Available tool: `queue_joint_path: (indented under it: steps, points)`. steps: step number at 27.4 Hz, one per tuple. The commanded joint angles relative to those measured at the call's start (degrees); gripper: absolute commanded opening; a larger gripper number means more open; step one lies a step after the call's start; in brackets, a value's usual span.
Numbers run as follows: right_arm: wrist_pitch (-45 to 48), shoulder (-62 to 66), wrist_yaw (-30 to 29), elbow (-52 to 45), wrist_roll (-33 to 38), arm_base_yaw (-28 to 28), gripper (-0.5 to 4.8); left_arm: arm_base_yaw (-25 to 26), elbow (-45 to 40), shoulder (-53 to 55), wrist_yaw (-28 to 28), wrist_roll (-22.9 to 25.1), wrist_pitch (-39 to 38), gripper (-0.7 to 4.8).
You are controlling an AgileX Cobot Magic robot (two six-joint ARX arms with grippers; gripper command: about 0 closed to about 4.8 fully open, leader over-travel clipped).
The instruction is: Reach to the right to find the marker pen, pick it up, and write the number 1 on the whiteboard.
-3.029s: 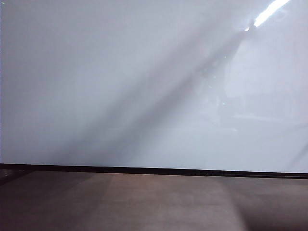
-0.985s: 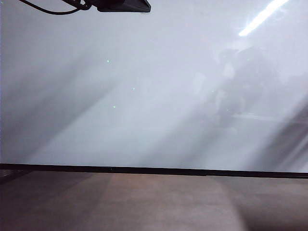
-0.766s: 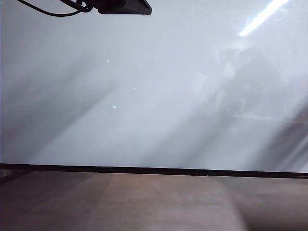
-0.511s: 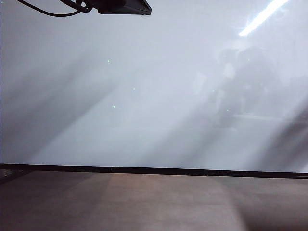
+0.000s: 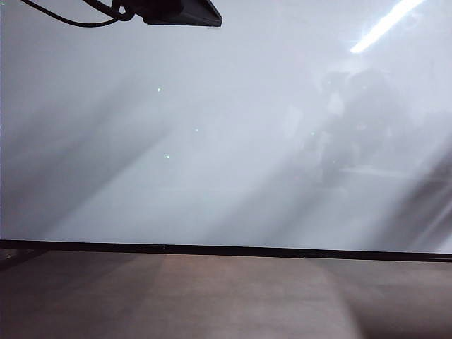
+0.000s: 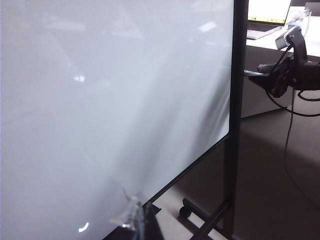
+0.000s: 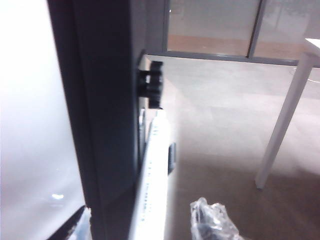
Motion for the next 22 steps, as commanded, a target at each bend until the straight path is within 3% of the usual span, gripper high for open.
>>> queue_joint_path:
  steps: [1, 7, 8, 10, 22]
  points:
    - [0.59, -0.28, 0.87, 0.42, 0.24, 0.09, 2.58, -0.04, 0.09, -0.15, 0.26, 0.04, 0.55, -0.05]
    - [0.61, -0.26, 1.03, 0.44, 0.24, 0.13, 2.58, -0.02, 0.09, -0.15, 0.26, 0.04, 0.55, -0.05]
    - [0.61, -0.26, 1.05, 0.44, 0.24, 0.20, 2.47, -0.02, 0.09, -0.15, 0.26, 0.04, 0.55, -0.05]
    - [0.61, -0.26, 1.05, 0.44, 0.22, 0.22, 1.72, -0.02, 0.09, -0.15, 0.26, 0.04, 0.55, -0.05]
    - [1.05, 0.83, 3.98, 1.18, 0.22, 1.14, 1.69, -0.02, 0.09, -0.15, 0.26, 0.07, 0.55, -0.05]
